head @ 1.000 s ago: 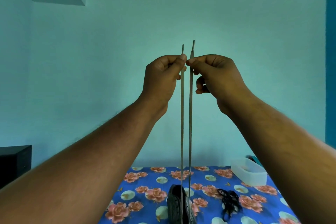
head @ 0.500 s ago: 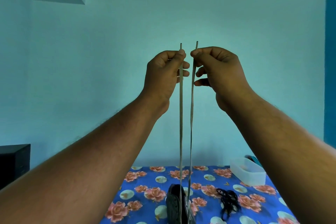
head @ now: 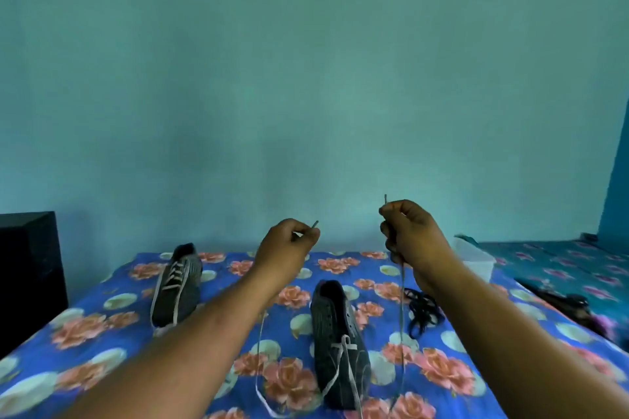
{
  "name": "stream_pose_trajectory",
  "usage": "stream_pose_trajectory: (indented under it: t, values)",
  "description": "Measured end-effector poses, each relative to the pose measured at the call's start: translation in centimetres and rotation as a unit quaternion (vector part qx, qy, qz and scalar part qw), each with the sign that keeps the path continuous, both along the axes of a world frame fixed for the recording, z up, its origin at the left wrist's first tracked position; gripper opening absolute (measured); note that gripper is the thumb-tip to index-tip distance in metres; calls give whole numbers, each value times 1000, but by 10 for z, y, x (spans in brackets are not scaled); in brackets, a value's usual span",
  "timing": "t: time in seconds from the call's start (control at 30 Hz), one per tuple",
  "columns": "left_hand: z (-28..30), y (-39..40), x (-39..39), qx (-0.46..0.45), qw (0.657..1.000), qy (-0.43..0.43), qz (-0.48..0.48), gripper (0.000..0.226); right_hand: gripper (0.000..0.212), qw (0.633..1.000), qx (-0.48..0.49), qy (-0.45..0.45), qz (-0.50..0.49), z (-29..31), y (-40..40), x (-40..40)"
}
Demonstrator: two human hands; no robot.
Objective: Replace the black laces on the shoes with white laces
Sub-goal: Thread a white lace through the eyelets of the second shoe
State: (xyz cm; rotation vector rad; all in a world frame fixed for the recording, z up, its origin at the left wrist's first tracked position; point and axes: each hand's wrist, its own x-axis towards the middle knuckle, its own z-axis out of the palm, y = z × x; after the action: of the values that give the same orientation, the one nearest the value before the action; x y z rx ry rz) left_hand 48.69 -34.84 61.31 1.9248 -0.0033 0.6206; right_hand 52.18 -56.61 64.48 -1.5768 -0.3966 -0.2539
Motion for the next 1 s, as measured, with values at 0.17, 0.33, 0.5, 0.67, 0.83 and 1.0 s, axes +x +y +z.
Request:
stream_pose_trajectory:
  t: [0.17, 0.33, 0.5, 0.67, 0.83, 1.0]
  values:
    - [-104, 7, 20, 78, 978, 195, -6, 42, 19, 981, -170, 79, -44, -109, -3, 32]
    - [-154, -3, 30, 119, 956, 267, -7, 56, 38, 942, -304, 145, -15, -173, 2, 42]
    - [-165, -7, 49, 104, 959, 261, -19, 47, 34, 941, -307, 139, 2, -192, 13, 58]
    - [-174, 8, 76, 61, 969, 239, -7, 27, 21, 955, -273, 115, 15, -192, 30, 84]
    - [-182, 13, 87, -14, 974, 224, -27, 22, 23, 968, -207, 140, 31, -208, 40, 104]
    - [-184, 20, 102, -57, 978, 201, -26, 14, 21, 973, -155, 159, 64, -214, 51, 121]
